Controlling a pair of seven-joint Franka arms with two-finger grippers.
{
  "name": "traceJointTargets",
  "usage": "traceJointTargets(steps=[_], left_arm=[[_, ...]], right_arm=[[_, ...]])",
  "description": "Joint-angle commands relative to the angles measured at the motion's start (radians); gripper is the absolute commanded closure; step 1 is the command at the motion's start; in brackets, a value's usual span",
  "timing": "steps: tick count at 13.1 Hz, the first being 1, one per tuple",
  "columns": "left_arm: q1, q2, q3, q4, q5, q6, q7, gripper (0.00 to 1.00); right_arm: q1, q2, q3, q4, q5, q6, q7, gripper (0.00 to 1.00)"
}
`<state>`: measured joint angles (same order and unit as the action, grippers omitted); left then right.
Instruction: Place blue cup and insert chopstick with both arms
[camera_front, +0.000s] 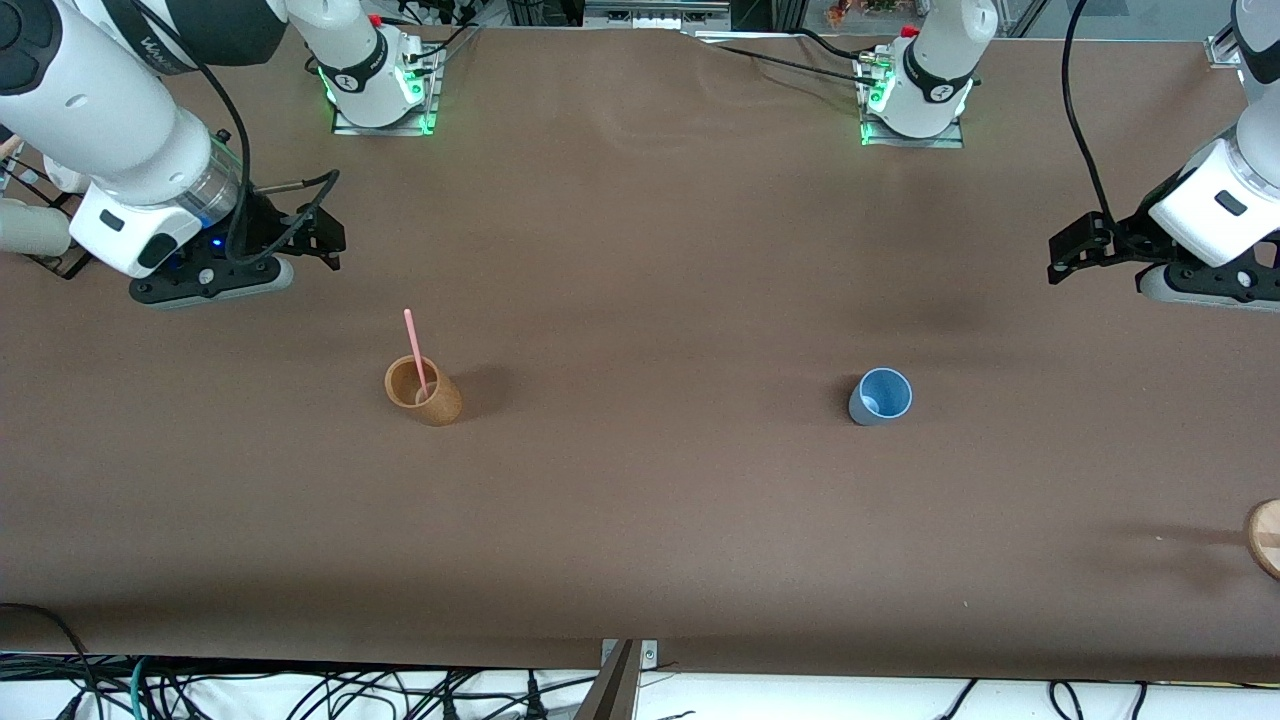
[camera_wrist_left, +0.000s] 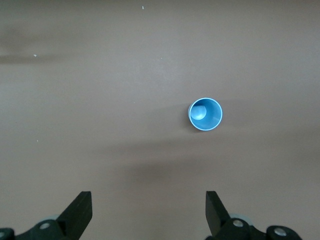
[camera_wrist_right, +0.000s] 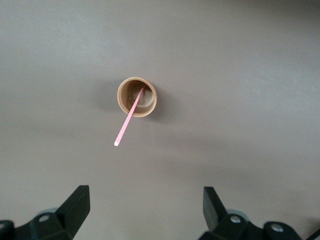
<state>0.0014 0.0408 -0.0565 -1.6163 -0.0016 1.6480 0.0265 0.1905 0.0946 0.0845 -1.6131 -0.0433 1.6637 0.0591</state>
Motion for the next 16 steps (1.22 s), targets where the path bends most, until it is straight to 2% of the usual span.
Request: traceJointTargets(steps=[1, 3, 4, 9, 11, 13, 16], left_arm=[[0.006, 0.013, -0.005, 0.033, -0.012, -0.024, 0.01, 0.0], [0.005, 0.013, -0.005, 0.033, -0.012, -0.022, 0.01, 0.0], [0.006, 0.014, -0.005, 0.033, -0.012, -0.022, 0.012, 0.0], [0.009, 0.043, 0.0, 0.032, -0.008, -0.02, 0.009, 0.0], [0.006, 0.089, -0.002, 0.032, 0.015, -0.016, 0.012, 0.0], [0.006, 0.183, -0.006, 0.035, -0.001, 0.024, 0.013, 0.0], [-0.023, 0.296, -0.009, 0.026, -0.043, 0.16, 0.01, 0.0]], right_arm=[[0.001, 0.024, 0.001, 0.0, 0.002, 0.04, -0.002, 0.0], [0.001, -0.036, 0.003, -0.118, 0.003, 0.12, -0.002, 0.0], [0.0, -0.053, 0.004, -0.143, 0.003, 0.123, -0.004, 0.0], [-0.002, -0.062, 0.003, -0.157, 0.002, 0.119, -0.015, 0.0], [-0.006, -0.072, 0.0, -0.156, 0.003, 0.114, -0.019, 0.0], [-0.009, -0.049, -0.006, -0.101, 0.008, 0.062, -0.021, 0.0], [-0.009, -0.017, -0.008, -0.082, 0.032, 0.068, -0.022, 0.0]])
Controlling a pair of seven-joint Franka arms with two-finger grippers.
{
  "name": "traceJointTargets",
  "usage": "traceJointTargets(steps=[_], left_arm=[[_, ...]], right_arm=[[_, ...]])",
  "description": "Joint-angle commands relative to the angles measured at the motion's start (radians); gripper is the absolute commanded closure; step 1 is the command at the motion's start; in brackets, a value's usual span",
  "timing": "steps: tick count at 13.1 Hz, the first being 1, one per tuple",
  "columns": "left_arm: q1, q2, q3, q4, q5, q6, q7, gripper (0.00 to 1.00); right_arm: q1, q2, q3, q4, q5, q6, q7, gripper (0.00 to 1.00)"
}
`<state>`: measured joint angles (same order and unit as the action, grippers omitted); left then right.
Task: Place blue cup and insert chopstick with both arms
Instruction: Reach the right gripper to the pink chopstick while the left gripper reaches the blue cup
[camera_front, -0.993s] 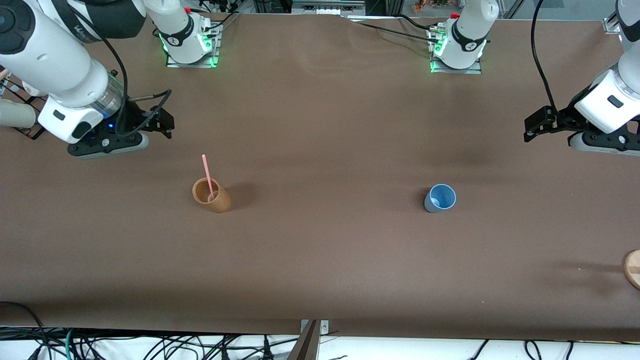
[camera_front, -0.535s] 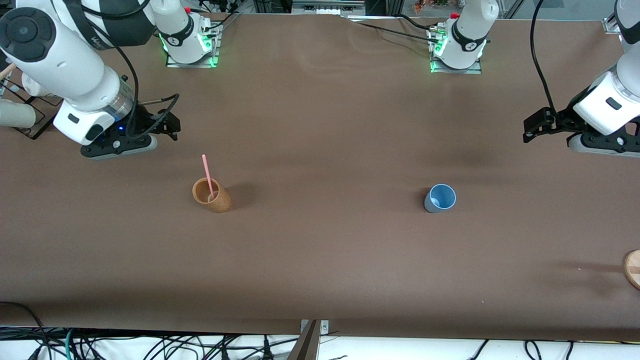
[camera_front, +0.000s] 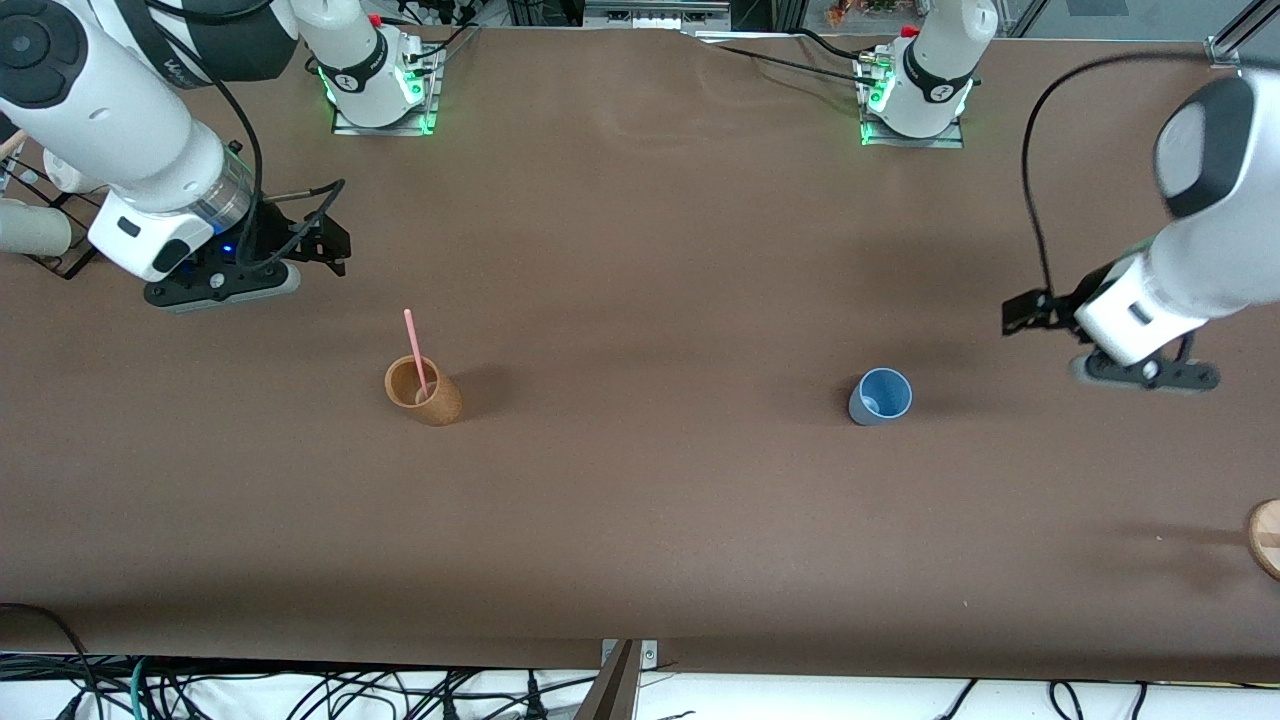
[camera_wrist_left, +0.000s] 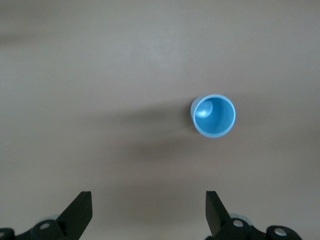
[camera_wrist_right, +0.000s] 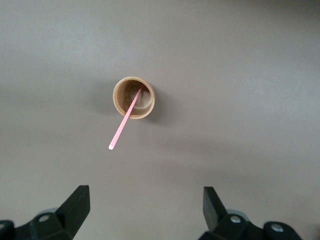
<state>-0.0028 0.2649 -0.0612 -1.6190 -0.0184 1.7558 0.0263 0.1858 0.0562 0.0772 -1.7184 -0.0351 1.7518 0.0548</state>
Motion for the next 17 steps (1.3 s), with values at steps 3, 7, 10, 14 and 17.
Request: traceJointTargets(steps=[3, 7, 10, 14, 17], left_arm=[[-0.058, 0.109, -0.012, -0.121, -0.026, 0.288, 0.01, 0.0], [-0.068, 0.14, -0.019, -0.295, -0.009, 0.581, 0.015, 0.0], [-0.069, 0.201, -0.02, -0.311, -0.012, 0.634, 0.014, 0.0], [-0.077, 0.24, -0.048, -0.311, -0.011, 0.63, 0.015, 0.72], [-0.077, 0.244, -0.048, -0.295, -0.011, 0.625, 0.014, 1.0]], right_arm=[[-0.012, 0.069, -0.01, 0.035, 0.087, -0.015, -0.024, 0.0], [-0.042, 0.24, -0.01, 0.103, 0.175, 0.046, -0.032, 0.0], [-0.029, 0.318, -0.023, 0.112, 0.199, 0.09, -0.001, 0.01], [0.113, 0.385, -0.112, 0.106, 0.23, 0.137, 0.228, 0.01], [0.139, 0.416, -0.129, 0.082, 0.219, 0.169, 0.266, 0.01]])
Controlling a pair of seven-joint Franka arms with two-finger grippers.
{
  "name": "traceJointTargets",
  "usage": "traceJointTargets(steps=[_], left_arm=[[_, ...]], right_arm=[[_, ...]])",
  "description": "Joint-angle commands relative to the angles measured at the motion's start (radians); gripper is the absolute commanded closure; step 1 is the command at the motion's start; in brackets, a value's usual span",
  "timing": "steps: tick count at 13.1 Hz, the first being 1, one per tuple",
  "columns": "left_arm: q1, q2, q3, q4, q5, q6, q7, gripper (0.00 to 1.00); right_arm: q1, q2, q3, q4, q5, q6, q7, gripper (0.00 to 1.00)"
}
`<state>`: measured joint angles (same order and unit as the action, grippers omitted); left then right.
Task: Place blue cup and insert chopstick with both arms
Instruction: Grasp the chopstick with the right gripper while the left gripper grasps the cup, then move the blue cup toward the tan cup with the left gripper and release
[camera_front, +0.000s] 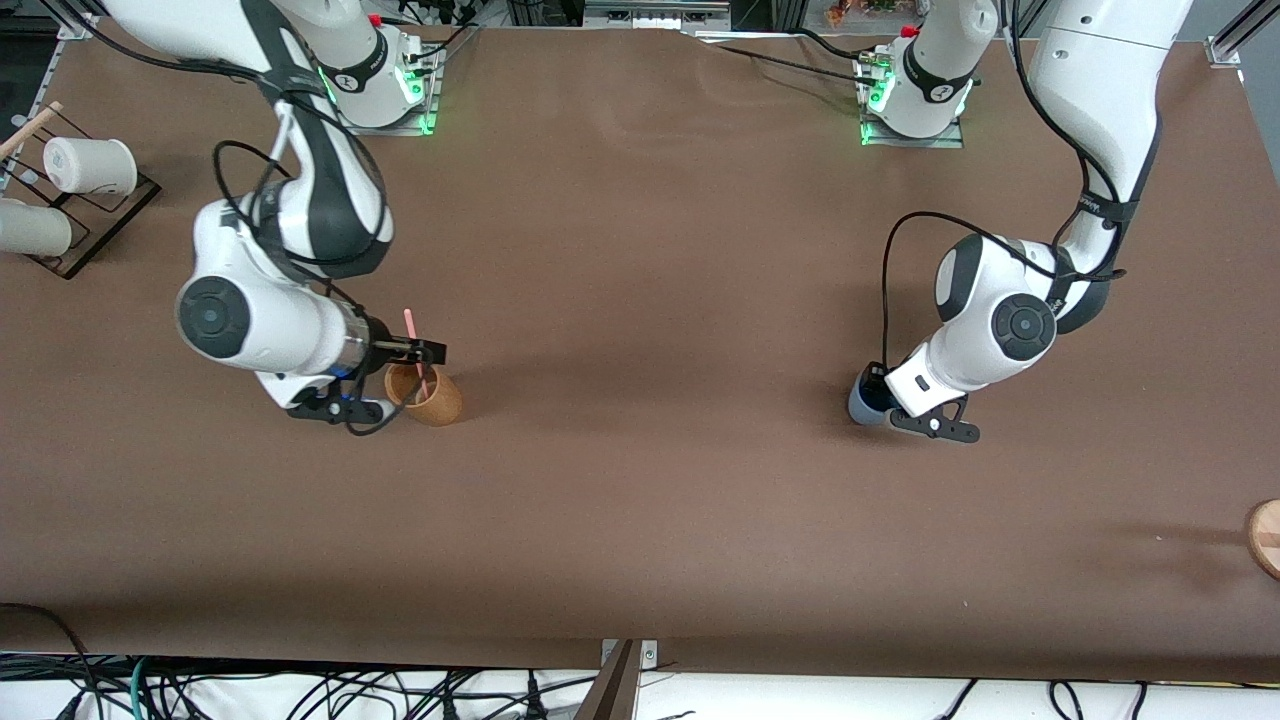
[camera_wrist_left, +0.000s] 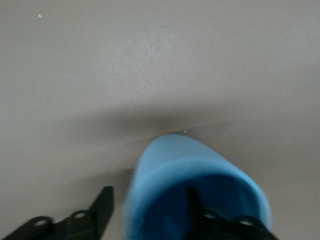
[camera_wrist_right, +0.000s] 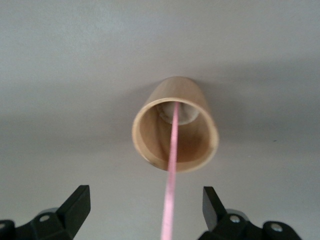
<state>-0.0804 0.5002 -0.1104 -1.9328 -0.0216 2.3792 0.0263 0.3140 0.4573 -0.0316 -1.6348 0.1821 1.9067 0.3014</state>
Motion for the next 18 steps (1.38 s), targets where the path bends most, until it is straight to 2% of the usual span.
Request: traceJointTargets(steps=[1, 3, 5, 8, 9, 11, 13, 16, 17, 18], left_arm=[[-0.004, 0.008, 0.0, 0.02, -0.008, 0.002, 0.012, 1.0], [-0.022, -0.002, -0.026, 0.044, -0.02, -0.012, -0.006, 1.0], [-0.021, -0.003, -0.078, 0.084, -0.021, -0.064, -0.06, 1.0], [-0.042, 0.004, -0.227, 0.127, -0.021, -0.083, -0.309, 1.0], [-0.071, 0.009, -0.247, 0.129, -0.02, -0.08, -0.4, 1.0], [-0.192, 0.037, -0.247, 0.135, -0.032, -0.061, -0.562, 1.0], [-0.287, 0.093, -0.245, 0.182, -0.025, 0.001, -0.72, 1.0], [-0.366, 0.156, -0.22, 0.215, 0.0, 0.063, -0.775, 0.99], [-0.36, 0.156, -0.216, 0.216, 0.008, 0.063, -0.77, 0.36], [-0.355, 0.152, -0.216, 0.216, 0.008, 0.063, -0.775, 0.0]], right_arm=[[0.008, 0.015, -0.021, -0.019, -0.013, 0.024, 0.018, 0.01], [0.005, 0.006, -0.021, -0.055, -0.065, 0.047, 0.009, 0.01], [0.003, 0.0, -0.019, -0.079, -0.07, 0.058, 0.008, 0.08], [0.005, 0.0, -0.018, -0.089, -0.07, 0.058, 0.019, 0.23], [0.004, 0.0, -0.016, -0.094, -0.07, 0.055, 0.019, 0.27], [0.005, -0.005, -0.016, -0.094, -0.069, 0.049, 0.019, 0.4], [0.005, -0.008, -0.014, -0.094, -0.069, 0.048, 0.019, 0.52], [0.005, -0.017, -0.013, -0.094, -0.064, 0.04, 0.021, 0.69], [0.005, -0.019, -0.013, -0.094, -0.064, 0.038, 0.021, 0.74], [0.005, -0.019, -0.013, -0.094, -0.062, 0.038, 0.021, 0.77]])
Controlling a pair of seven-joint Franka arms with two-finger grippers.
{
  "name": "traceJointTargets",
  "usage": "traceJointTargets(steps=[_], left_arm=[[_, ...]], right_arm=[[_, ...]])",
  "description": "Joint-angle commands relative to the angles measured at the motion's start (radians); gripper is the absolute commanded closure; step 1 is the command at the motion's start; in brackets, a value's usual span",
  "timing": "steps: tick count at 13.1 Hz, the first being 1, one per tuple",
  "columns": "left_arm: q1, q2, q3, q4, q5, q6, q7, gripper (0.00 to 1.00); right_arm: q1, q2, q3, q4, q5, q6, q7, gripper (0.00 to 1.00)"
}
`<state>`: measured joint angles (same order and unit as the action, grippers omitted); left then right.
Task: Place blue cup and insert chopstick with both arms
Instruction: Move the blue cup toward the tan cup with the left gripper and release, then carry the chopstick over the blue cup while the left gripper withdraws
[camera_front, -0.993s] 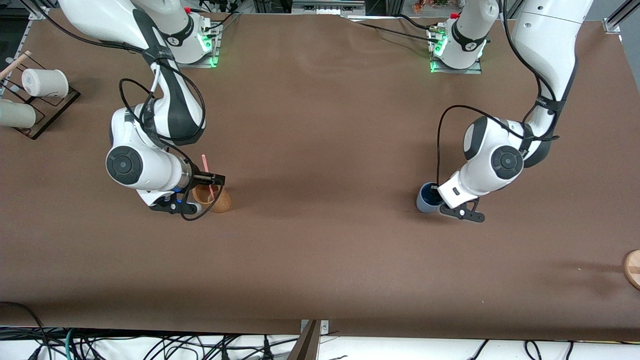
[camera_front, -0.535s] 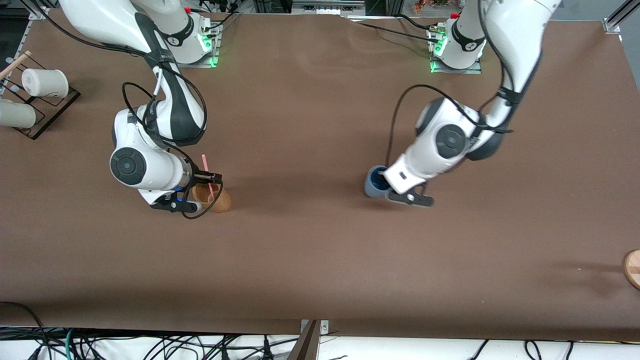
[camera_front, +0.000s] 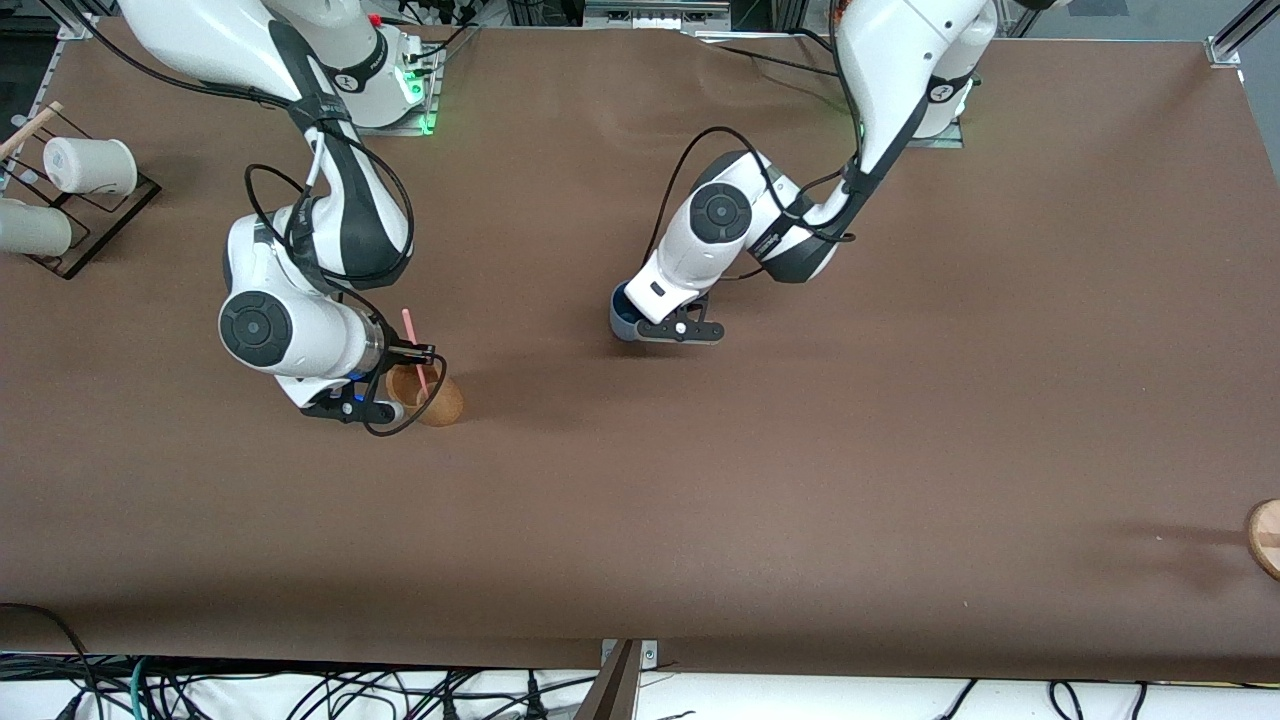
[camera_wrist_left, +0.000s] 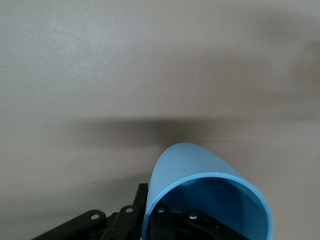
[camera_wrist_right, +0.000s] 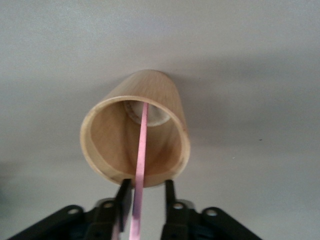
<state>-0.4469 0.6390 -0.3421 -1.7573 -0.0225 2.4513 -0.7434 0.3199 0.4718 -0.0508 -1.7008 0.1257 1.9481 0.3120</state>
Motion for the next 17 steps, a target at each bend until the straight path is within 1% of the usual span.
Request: traceJointTargets(steps=[1, 2, 3, 5, 6, 8, 9, 11, 12, 14, 15, 16, 17], left_arm=[[0.01, 0.001, 0.015, 0.042, 0.009, -0.012, -0.007, 0.0], [0.013, -0.022, 0.015, 0.042, 0.009, -0.021, -0.007, 0.0], [0.022, -0.053, 0.015, 0.042, 0.009, -0.043, -0.005, 0.0], [0.04, -0.129, 0.009, 0.042, 0.006, -0.17, -0.005, 0.0], [0.043, -0.184, 0.012, 0.042, 0.006, -0.254, 0.001, 0.0], [0.074, -0.281, 0.006, 0.042, 0.004, -0.392, 0.007, 0.0], [0.079, -0.324, 0.008, 0.05, 0.004, -0.463, 0.01, 0.0], [0.115, -0.34, 0.008, 0.132, 0.0, -0.617, 0.076, 0.0], [0.141, -0.346, 0.009, 0.162, 0.001, -0.671, 0.097, 0.0], [0.241, -0.348, 0.005, 0.215, 0.01, -0.73, 0.149, 0.0], [0.285, -0.346, 0.014, 0.264, 0.009, -0.797, 0.248, 0.0], [0.348, -0.337, 0.014, 0.318, 0.009, -0.878, 0.374, 0.0], [0.406, -0.335, 0.014, 0.326, 0.007, -0.908, 0.482, 0.0]], right_arm=[[-0.001, -0.033, 0.006, -0.028, -0.006, -0.003, 0.01, 0.8], [-0.001, -0.033, 0.006, -0.028, -0.006, -0.003, 0.01, 0.82], [-0.001, -0.033, 0.006, -0.028, -0.006, -0.003, 0.009, 0.87], [-0.001, -0.036, 0.006, -0.028, -0.006, -0.003, -0.002, 0.93], [-0.002, -0.045, 0.006, -0.026, -0.006, -0.003, -0.005, 1.0], [-0.002, -0.062, 0.006, -0.014, -0.006, -0.014, -0.011, 1.0], [-0.002, -0.076, 0.006, 0.0, 0.002, -0.047, -0.008, 1.0], [-0.002, -0.128, 0.011, 0.033, 0.006, -0.141, -0.004, 1.0], [-0.002, -0.152, 0.014, 0.053, 0.015, -0.197, -0.002, 1.0], [-0.002, -0.191, 0.038, 0.111, 0.057, -0.306, 0.008, 1.0], [-0.001, -0.199, 0.052, 0.142, 0.069, -0.343, 0.042, 1.0], [0.002, -0.199, 0.08, 0.188, 0.081, -0.377, 0.091, 1.0], [0.004, -0.196, 0.11, 0.231, 0.086, -0.402, 0.145, 1.0]])
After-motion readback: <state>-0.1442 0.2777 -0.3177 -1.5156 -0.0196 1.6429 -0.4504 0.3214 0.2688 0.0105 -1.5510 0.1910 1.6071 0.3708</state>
